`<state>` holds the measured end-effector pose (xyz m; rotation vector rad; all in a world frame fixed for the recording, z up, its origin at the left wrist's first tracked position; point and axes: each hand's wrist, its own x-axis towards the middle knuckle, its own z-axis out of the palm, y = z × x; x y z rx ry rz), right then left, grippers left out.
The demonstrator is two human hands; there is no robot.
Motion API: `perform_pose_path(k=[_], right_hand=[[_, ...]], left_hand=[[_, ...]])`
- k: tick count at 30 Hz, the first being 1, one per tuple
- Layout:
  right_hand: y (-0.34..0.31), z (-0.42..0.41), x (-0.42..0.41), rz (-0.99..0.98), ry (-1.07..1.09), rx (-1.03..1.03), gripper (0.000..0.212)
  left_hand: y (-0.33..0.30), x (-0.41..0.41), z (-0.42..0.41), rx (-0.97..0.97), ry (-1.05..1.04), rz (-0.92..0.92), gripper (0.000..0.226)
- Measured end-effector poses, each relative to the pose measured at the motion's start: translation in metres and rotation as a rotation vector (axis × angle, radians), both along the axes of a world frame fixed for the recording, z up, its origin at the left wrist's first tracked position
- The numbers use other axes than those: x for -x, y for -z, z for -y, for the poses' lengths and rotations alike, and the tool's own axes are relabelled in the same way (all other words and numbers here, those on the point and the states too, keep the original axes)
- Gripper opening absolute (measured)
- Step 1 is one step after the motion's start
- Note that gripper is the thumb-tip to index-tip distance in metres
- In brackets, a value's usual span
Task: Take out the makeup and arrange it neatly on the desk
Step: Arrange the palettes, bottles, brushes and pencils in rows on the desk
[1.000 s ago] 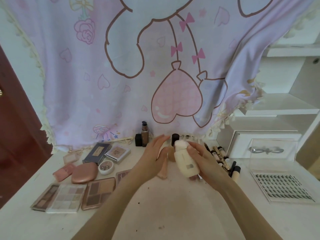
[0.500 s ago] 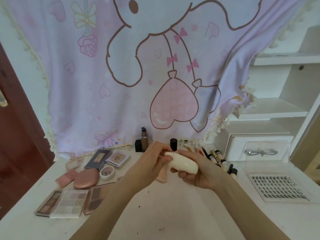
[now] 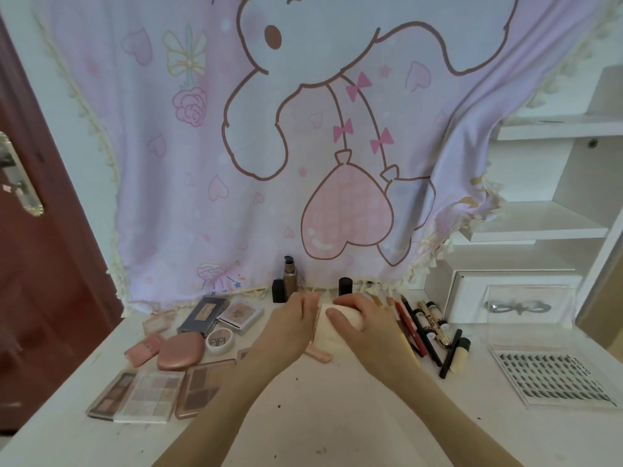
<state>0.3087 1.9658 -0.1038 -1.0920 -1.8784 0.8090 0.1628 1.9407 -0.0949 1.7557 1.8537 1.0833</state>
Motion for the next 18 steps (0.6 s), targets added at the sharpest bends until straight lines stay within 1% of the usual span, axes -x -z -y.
perform_pose_path(k=[1, 2, 3, 4, 5, 6, 7, 9, 10, 11, 13, 15, 17, 18], right_hand=[[0.003, 0.0, 0.0, -0.002, 0.012, -0.009, 0.014], [0.004, 0.0, 0.0, -0.076, 0.0, 0.096, 0.02], [0.002, -0.002, -0.001, -0.217, -0.027, 0.302, 0.026], [-0.002, -0.002, -0.002, -0.388, -0.075, 0.558, 0.03], [-0.004, -0.002, -0.003, -0.542, -0.128, 0.782, 0.032], [-0.006, -0.002, -0.006, -0.641, -0.176, 0.932, 0.033], [-0.008, -0.004, -0.01, -0.679, -0.222, 1.012, 0.033], [-0.011, -0.006, -0.015, -0.675, -0.312, 1.055, 0.035], [-0.011, -0.005, -0.017, -0.654, -0.344, 1.055, 0.036], [-0.011, -0.003, -0.018, -0.625, -0.367, 1.046, 0.038], [-0.012, 0.002, -0.019, -0.577, -0.41, 1.006, 0.043], [-0.014, 0.005, -0.022, -0.574, -0.489, 0.964, 0.046], [-0.018, 0.007, -0.027, -0.576, -0.569, 0.948, 0.039], [-0.02, 0.006, -0.03, -0.586, -0.587, 0.952, 0.035]], left_hand=[[-0.002, 0.001, -0.001, 0.03, -0.041, 0.049, 0.03], [-0.006, 0.002, -0.002, 0.035, -0.049, 0.102, 0.029], [-0.011, 0.004, 0.0, 0.024, -0.023, 0.138, 0.026], [-0.016, 0.006, 0.003, 0.001, 0.023, 0.137, 0.02], [-0.022, 0.009, 0.007, -0.043, 0.081, 0.096, 0.011], [-0.027, 0.012, 0.012, -0.089, 0.165, 0.046, 0.004], [-0.031, 0.014, 0.018, -0.126, 0.269, 0.006, 0.013], [-0.038, 0.014, 0.026, -0.129, 0.445, -0.03, 0.025], [-0.041, 0.013, 0.029, -0.133, 0.482, -0.065, 0.026], [-0.043, 0.012, 0.031, -0.148, 0.474, -0.112, 0.024], [-0.047, 0.01, 0.033, -0.148, 0.367, -0.148, 0.014], [-0.048, 0.009, 0.031, -0.136, 0.214, -0.139, 0.016], [-0.05, 0.005, 0.031, -0.155, 0.144, -0.06, 0.018], [-0.05, 0.002, 0.032, -0.165, 0.169, 0.018, 0.016]])
